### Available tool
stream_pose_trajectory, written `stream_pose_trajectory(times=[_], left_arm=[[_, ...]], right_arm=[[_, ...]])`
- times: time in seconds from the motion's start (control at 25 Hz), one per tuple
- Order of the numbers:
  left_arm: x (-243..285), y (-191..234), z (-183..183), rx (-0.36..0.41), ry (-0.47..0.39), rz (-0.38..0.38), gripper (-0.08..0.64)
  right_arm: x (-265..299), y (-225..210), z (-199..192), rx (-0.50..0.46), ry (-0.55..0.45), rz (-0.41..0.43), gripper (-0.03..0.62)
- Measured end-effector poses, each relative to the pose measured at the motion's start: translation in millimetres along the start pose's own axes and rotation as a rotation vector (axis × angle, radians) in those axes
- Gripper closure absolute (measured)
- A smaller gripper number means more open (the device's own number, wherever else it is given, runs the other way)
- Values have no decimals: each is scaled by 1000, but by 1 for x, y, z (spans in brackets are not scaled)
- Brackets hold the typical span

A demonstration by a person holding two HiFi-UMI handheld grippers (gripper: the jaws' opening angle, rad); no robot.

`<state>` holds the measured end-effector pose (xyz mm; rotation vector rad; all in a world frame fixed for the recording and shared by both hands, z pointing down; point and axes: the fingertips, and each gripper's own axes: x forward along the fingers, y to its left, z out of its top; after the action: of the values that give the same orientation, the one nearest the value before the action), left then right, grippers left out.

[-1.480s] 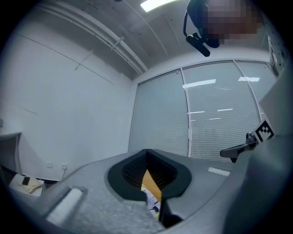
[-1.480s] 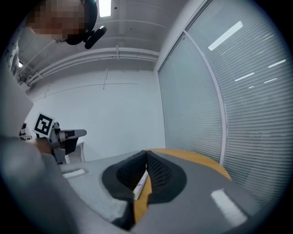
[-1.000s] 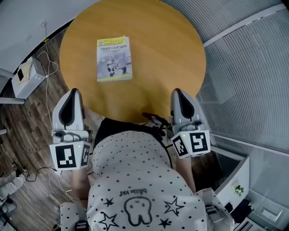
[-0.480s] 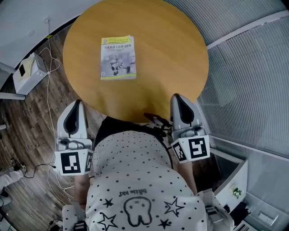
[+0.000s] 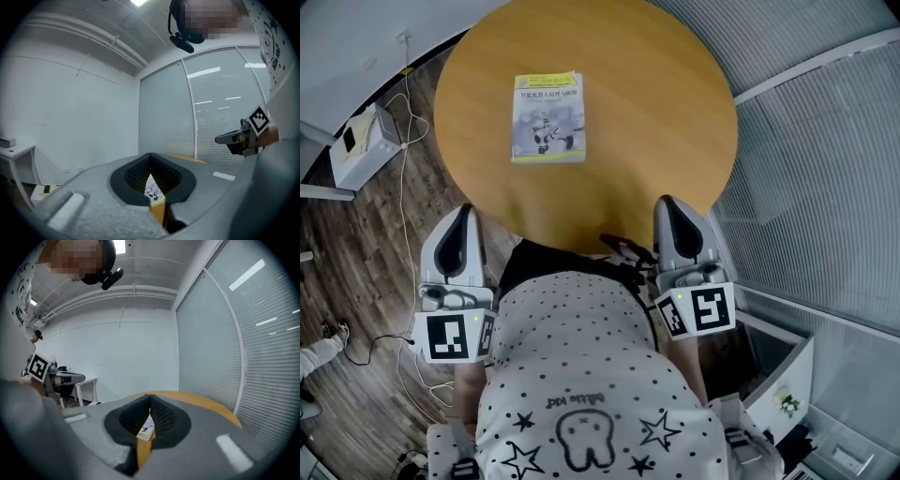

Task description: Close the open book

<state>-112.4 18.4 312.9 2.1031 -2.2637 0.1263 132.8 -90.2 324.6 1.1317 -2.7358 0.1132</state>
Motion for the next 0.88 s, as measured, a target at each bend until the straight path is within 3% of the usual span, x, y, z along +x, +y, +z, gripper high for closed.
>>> stream_pose_trajectory(times=[0.88], left_arm=[[7,-3,6,12,-10,-9,551]], right_arm=[[-7,-9,-1,4,-4,-25,588]])
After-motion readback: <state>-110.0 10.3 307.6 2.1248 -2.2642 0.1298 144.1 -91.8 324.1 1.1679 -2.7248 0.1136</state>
